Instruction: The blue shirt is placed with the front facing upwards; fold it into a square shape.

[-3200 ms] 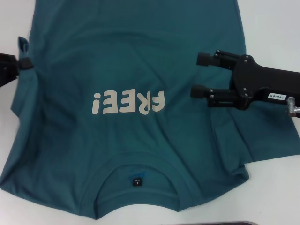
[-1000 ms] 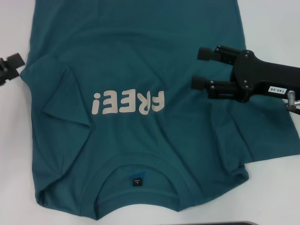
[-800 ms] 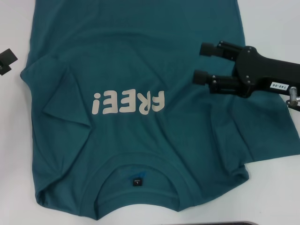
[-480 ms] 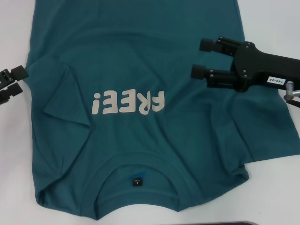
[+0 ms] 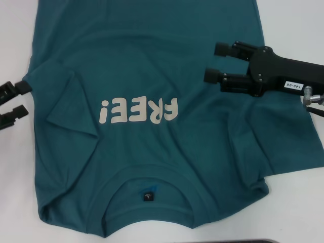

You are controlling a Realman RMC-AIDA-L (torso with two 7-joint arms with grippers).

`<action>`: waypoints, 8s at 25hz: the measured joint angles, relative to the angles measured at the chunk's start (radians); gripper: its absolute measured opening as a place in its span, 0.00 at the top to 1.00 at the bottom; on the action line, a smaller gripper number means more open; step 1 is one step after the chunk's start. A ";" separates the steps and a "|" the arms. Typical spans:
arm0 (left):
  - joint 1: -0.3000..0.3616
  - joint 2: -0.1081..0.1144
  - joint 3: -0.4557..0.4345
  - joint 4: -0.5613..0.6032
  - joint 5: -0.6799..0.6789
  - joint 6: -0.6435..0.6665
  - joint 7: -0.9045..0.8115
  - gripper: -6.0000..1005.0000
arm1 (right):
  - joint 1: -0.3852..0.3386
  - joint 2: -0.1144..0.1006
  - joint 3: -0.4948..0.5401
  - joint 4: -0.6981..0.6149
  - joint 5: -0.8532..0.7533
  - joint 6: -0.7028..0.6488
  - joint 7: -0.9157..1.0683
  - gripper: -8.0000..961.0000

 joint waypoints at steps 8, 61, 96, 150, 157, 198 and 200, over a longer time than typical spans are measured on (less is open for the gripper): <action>-0.018 -0.006 0.023 0.019 0.066 -0.038 -0.001 0.05 | 0.006 0.000 -0.003 0.001 -0.003 0.003 0.007 0.08; -0.108 -0.020 0.172 0.105 0.067 -0.197 -0.053 0.06 | 0.001 -0.006 0.004 -0.007 0.004 -0.039 0.017 0.09; 0.124 -0.069 0.104 0.163 -0.146 0.318 1.501 0.07 | -0.007 -0.001 -0.003 -0.036 -0.024 -0.041 0.007 0.10; 0.105 -0.066 0.000 0.164 -0.255 0.337 1.269 0.07 | 0.026 -0.223 0.176 -0.186 -0.697 -0.007 1.142 0.10; 0.107 -0.067 -0.011 0.163 -0.256 0.337 1.268 0.07 | 0.032 -0.208 0.173 -0.174 -0.697 0.001 1.139 0.10; 0.112 -0.069 -0.046 0.166 -0.256 0.382 1.268 0.07 | 0.050 -0.156 0.153 -0.159 -0.698 0.066 1.108 0.11; 0.114 -0.069 -0.050 0.166 -0.256 0.385 1.268 0.07 | 0.051 -0.153 0.144 -0.168 -0.695 0.066 1.104 0.11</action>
